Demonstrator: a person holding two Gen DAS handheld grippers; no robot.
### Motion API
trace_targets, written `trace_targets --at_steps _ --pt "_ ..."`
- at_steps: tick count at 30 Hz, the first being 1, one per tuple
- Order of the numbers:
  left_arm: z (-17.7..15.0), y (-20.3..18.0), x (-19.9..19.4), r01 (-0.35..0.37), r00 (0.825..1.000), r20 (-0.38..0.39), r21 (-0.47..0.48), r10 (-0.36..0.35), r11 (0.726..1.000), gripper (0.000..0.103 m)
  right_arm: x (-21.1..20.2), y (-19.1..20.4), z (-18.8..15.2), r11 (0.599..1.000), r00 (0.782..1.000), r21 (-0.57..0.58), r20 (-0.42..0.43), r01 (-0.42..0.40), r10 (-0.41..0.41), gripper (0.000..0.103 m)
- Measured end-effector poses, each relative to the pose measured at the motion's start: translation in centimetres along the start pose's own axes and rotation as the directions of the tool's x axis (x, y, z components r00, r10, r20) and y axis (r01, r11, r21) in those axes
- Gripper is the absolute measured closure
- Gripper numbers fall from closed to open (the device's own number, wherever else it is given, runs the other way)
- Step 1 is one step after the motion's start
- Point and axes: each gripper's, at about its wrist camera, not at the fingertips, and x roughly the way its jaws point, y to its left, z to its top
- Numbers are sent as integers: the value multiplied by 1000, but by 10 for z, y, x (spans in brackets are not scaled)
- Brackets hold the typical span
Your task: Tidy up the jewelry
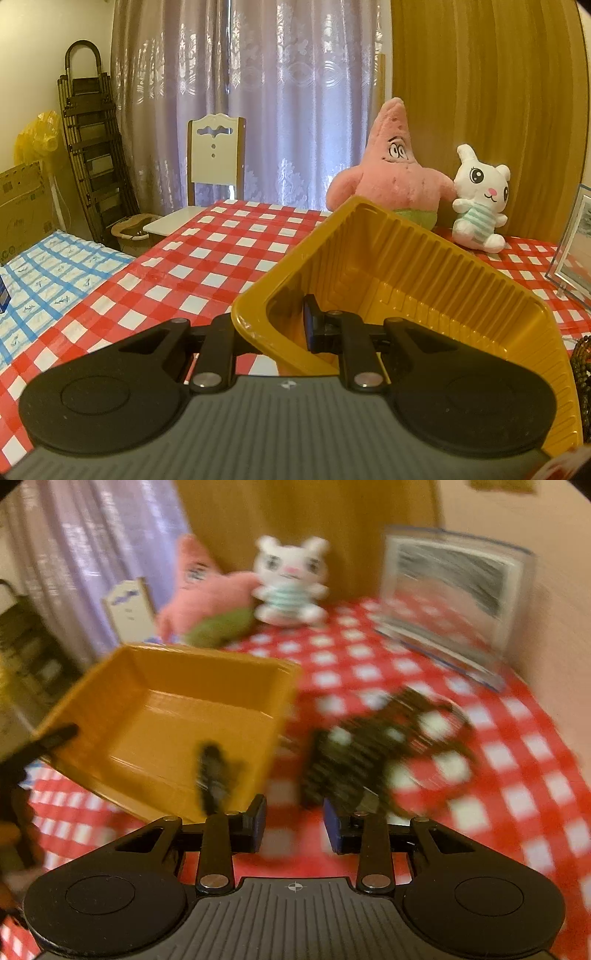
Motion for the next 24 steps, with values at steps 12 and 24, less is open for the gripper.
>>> trace_targets --at_steps 12,24 --pt "-1 2 2 -6 1000 -7 -5 6 1000 86 6 -11 -13 998 999 -36 -20 47 -47 69" --pt "-2 7 2 -14 1000 -10 -13 14 1000 86 44 8 -15 980 994 -171 -21 104 -109 70"
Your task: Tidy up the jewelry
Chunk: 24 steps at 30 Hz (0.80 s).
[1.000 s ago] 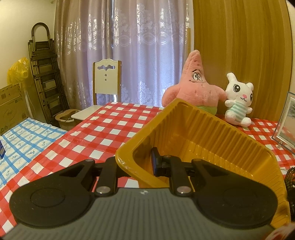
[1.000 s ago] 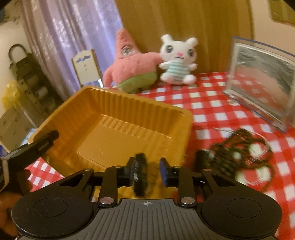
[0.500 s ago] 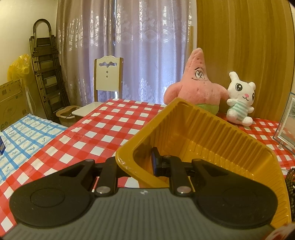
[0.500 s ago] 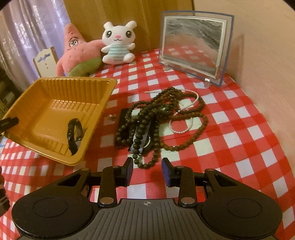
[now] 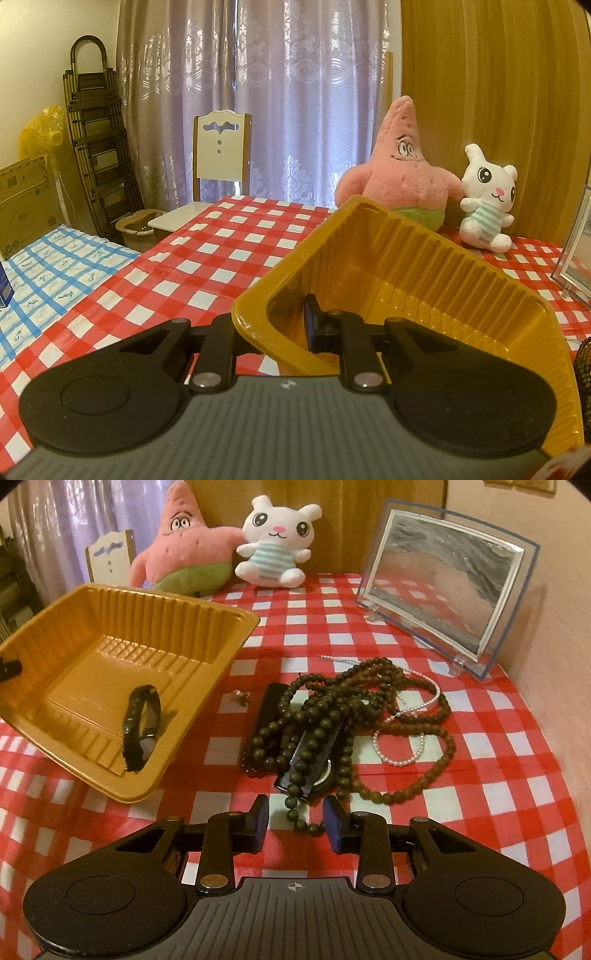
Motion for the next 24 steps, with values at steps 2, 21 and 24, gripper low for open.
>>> trace_targets --at_steps 2,21,24 --pt "0 0 0 1 1000 0 1 -1 1000 86 5 4 -1 999 1000 -25 -8 20 -20 74" --pt "0 0 2 3 1000 -1 1 -3 1000 86 -58 -42 37 961 981 233 156 -151 116 96" --pt "0 -1 2 3 1000 -2 0 -3 1000 86 -77 -52 57 957 971 233 205 -171 124 96"
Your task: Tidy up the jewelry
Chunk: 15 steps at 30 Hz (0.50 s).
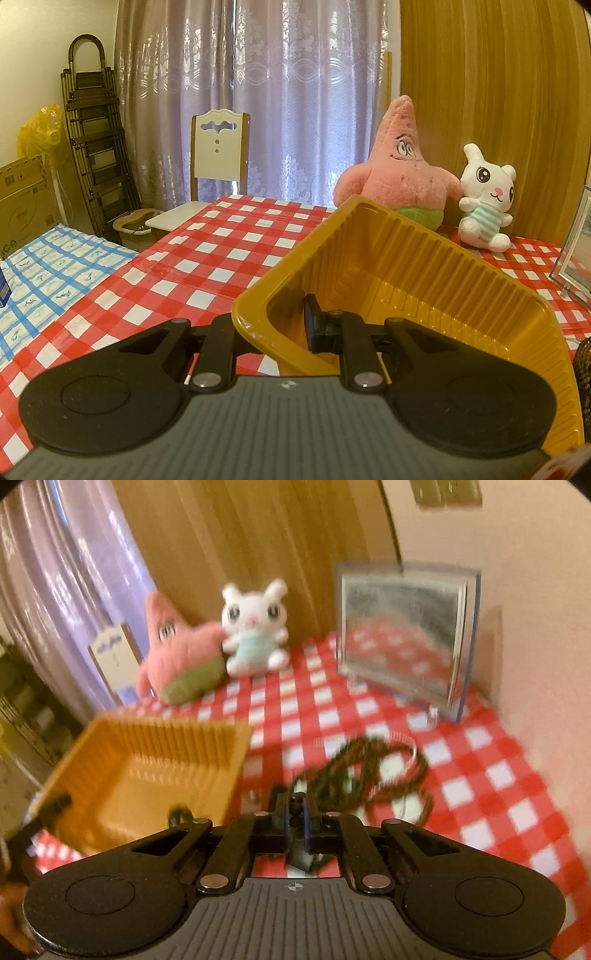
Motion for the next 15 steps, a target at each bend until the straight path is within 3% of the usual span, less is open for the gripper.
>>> trace_targets --at_steps 15 --pt "1 -3 3 11 1000 3 4 -11 1000 86 -52 22 120 991 980 -103 172 -81 98 96"
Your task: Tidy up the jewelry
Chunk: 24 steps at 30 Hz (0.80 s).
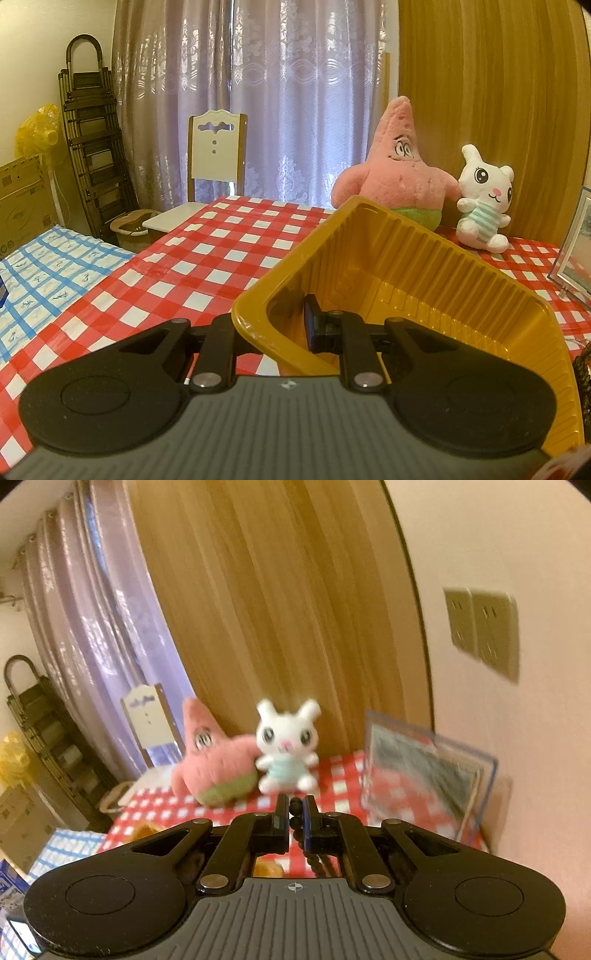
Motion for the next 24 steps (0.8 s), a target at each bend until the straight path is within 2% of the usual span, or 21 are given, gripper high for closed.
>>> trace_targets --at_steps 11,24 --pt "0 2 1 10 1000 1 -3 -10 1000 86 -42 35 64 995 993 -70 85 -71 77 96" --pt "-1 20 3 -5 1000 0 -25 5 1000 86 -62 68 86 984 981 -125 128 -128 144 96"
